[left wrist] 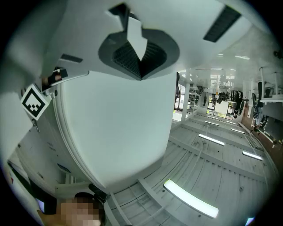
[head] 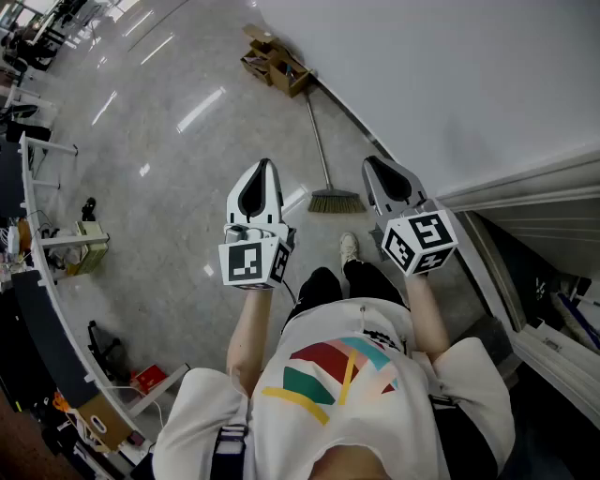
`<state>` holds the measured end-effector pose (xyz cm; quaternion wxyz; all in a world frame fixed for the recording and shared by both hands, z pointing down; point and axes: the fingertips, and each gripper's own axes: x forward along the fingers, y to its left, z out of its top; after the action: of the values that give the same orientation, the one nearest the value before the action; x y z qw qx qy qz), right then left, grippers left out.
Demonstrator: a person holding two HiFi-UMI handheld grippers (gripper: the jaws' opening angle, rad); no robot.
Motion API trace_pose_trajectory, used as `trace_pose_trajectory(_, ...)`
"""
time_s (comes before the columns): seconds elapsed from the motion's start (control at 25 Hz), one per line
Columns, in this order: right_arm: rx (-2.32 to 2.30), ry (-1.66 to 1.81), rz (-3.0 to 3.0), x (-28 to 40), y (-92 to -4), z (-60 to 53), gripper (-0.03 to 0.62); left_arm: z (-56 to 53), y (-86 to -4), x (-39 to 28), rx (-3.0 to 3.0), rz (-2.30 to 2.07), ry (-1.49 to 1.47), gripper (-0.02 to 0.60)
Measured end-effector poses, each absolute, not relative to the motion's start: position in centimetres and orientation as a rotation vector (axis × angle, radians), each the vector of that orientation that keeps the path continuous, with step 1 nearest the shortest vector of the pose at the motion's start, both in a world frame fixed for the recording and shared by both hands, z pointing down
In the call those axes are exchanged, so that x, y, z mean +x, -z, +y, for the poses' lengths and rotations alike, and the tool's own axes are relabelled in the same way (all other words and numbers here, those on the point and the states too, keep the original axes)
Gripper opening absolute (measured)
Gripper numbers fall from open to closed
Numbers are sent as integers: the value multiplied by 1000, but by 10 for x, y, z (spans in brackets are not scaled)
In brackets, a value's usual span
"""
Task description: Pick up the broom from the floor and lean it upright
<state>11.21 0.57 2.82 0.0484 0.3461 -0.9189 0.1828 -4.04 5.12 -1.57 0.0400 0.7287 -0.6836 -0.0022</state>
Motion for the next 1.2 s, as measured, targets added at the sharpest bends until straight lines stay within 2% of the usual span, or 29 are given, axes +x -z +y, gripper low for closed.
trace_pose_trajectory(0.4,1003,-470,-2744,66,-73,-120,21,-65,-17,-77,2236,-2111,-71,44)
trace_pose_trajectory(0.52,973,-587,-2738,36,-109,-154,156,-95,-52,-100,2220,-2092,-65,45)
trace_pose_trajectory(0.6,972,-623,-2706,14,-155,-175,184,-113,-90,-116,2224,-2074,-44,45)
trace_pose_trajectory(0.76,912,-704,-2566,-26,-314,-218,187,-154,-220,-151,2210,-2097,-7,44)
trace_pose_trajectory(1.08,825,-890,-2420,-102,-702,-301,186,-210,-579,-199,2112,-2134,134,45)
trace_pose_trajectory(1.2,797,-974,-2339,-123,-831,-314,186,-219,-678,-215,2084,-2048,207,46)
